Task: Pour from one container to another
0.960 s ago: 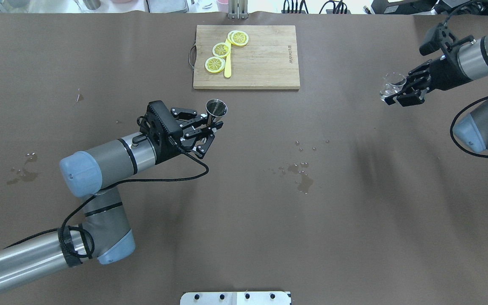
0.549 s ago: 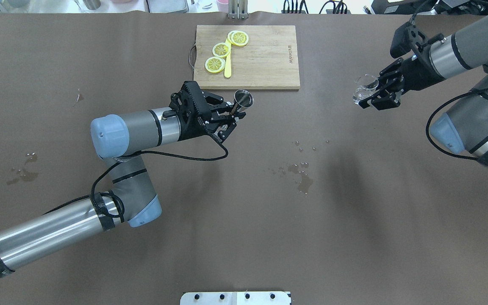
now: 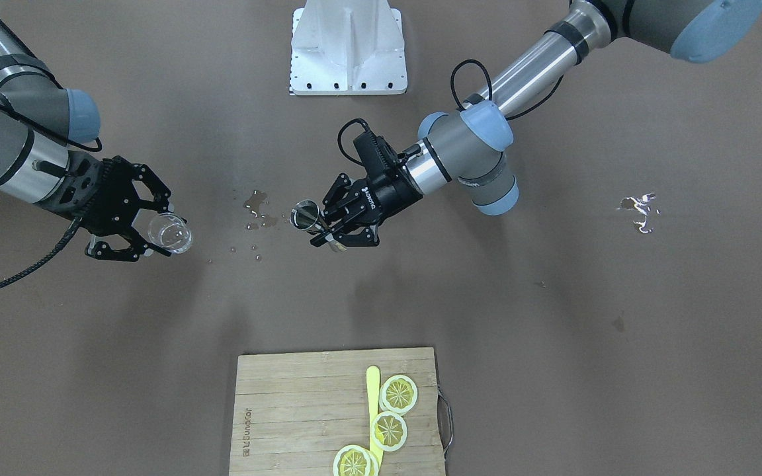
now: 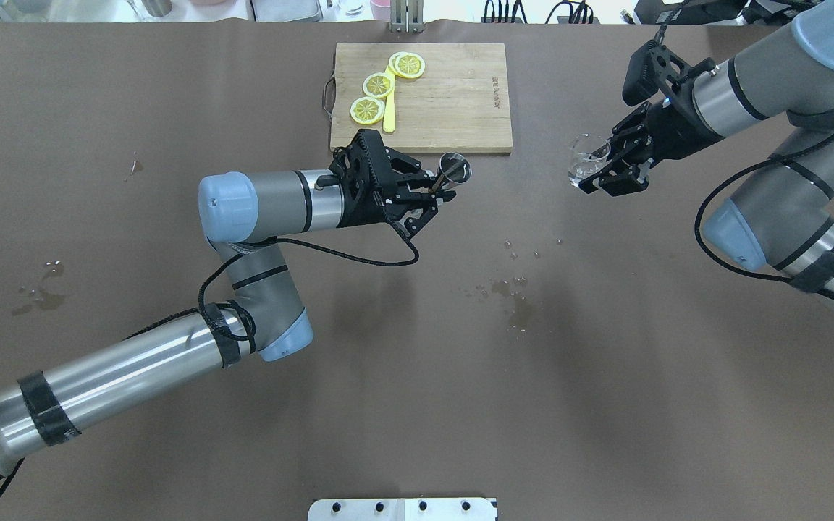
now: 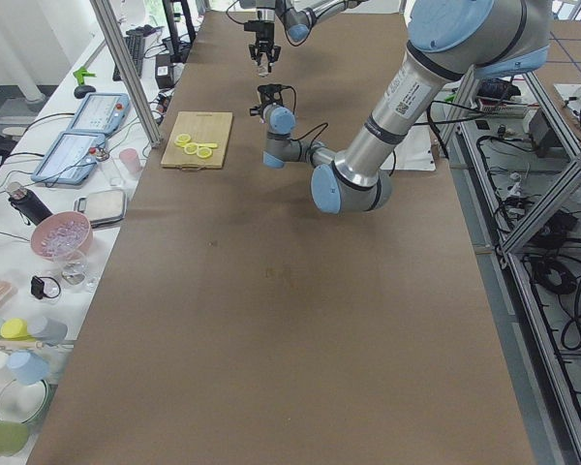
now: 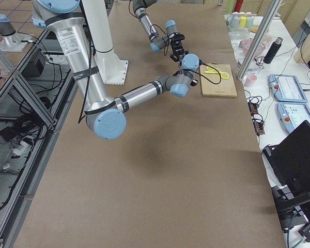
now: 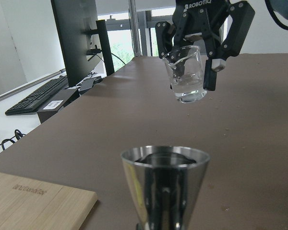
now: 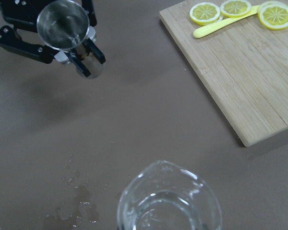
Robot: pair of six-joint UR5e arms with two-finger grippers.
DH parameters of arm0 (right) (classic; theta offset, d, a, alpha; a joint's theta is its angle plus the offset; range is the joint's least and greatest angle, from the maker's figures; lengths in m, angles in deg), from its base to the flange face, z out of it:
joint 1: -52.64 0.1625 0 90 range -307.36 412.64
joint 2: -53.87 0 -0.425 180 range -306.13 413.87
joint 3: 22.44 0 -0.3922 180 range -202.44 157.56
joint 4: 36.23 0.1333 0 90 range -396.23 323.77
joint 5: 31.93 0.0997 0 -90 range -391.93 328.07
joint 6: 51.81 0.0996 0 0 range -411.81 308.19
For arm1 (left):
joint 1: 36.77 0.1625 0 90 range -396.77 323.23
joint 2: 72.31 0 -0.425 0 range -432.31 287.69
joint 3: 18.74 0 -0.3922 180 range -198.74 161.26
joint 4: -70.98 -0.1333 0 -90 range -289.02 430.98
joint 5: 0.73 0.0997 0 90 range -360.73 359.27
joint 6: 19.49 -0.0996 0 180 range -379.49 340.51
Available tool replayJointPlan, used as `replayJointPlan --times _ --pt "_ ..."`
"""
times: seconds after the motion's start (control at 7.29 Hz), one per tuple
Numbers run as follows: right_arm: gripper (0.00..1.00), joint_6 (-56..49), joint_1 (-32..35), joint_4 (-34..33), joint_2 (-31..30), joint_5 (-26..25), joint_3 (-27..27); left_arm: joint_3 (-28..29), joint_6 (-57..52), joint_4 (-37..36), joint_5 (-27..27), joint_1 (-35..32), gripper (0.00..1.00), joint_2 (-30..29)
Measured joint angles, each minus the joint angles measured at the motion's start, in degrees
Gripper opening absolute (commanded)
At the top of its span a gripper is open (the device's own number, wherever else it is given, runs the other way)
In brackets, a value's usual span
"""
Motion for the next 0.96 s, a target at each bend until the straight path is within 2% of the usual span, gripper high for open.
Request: replayJointPlan --times 0.41,0.69,0.96 --pt "0.00 -8.9 -1.4 -13.0 3.0 -1.2 -4.4 5.1 0.0 5.7 -0.1 0.6 0.00 -2.6" --pt "0.00 -13.0 -2.8 -19.7 4.4 -3.6 -7.3 6.6 -0.4 6.6 0.2 1.6 0.00 -4.3" --pt "0.00 -17.8 -3.8 -29.1 6.6 -4.7 -10.0 7.6 -1.1 6.9 1.1 2.7 0.00 -5.3"
